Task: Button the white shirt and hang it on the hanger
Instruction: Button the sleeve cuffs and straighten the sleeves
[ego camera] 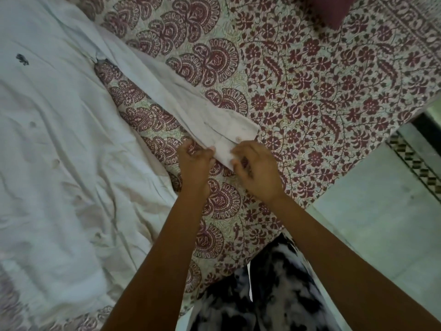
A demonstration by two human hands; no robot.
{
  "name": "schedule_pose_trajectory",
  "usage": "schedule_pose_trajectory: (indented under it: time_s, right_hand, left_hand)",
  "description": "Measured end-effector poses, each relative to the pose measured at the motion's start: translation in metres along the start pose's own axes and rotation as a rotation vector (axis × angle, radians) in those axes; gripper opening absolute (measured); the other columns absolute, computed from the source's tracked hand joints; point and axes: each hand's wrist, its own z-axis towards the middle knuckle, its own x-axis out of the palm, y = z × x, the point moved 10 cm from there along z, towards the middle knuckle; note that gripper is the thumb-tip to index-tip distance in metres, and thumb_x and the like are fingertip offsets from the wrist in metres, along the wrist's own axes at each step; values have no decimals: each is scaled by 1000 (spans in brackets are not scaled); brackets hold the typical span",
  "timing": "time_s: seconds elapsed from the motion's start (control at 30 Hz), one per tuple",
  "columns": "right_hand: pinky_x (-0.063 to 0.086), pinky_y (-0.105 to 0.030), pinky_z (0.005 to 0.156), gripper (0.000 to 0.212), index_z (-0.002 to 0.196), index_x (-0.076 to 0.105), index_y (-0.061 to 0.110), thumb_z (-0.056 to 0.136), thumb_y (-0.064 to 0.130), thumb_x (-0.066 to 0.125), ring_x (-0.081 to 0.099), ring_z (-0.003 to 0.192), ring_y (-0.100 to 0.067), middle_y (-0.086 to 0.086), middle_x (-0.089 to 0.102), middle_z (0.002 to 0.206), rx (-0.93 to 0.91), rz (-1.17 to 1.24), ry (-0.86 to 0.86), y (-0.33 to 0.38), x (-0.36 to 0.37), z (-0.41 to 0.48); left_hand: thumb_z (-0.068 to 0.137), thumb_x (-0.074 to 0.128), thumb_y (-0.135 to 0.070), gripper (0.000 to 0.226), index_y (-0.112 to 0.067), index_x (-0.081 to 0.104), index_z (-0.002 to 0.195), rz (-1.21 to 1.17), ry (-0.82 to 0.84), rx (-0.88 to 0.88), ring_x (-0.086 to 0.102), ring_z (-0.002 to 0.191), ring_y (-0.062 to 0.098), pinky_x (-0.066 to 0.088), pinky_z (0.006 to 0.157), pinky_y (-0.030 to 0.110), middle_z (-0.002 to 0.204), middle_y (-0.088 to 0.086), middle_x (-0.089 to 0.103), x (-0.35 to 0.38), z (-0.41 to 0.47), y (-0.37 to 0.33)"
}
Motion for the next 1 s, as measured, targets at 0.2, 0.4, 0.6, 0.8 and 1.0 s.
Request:
schedule_pose_trajectory:
  time_s: [0.2,0.4,0.6,0.8,1.0]
  right_hand:
    - [40,-22,65,40,114,49,5,85,27,64,52,82,-13,-7,59,101,712,299,-243,-58,-12,0]
    - [39,-26,58,16,79,56,10,79,17,70,49,62,-14,-2,54,69,926,559,-209,-68,11,5]
    - [41,-26,62,33,62,44,20,77,13,72,47,61,-14,5,50,63,832,508,-235,-64,8,4]
    - [47,-27,68,41,105,54,6,74,23,75,51,65,-6,9,52,73,913,534,-393,-69,5,-6]
    - [55,-46,82,34,103,66,5,73,19,74,66,87,-27,-12,70,97,851,507,-94,-66,16,17]
  left_hand:
    - [86,64,-13,34,-11,51,118,63,129,-169,63,98,19,53,64,22,116,7,62,19,1,19]
    - [85,61,-2,33,-8,50,115,-20,76,-148,61,99,22,56,66,24,114,9,60,20,-1,18]
    - [75,71,-9,36,-12,47,101,455,-282,469,52,74,13,43,65,21,87,0,53,-18,-15,-30]
    - [76,71,-20,36,-9,59,108,914,114,774,54,92,21,44,77,28,103,10,56,41,-32,-23]
    - [79,68,-17,34,-5,60,110,1084,50,776,53,101,30,45,83,37,108,16,55,42,-25,-12]
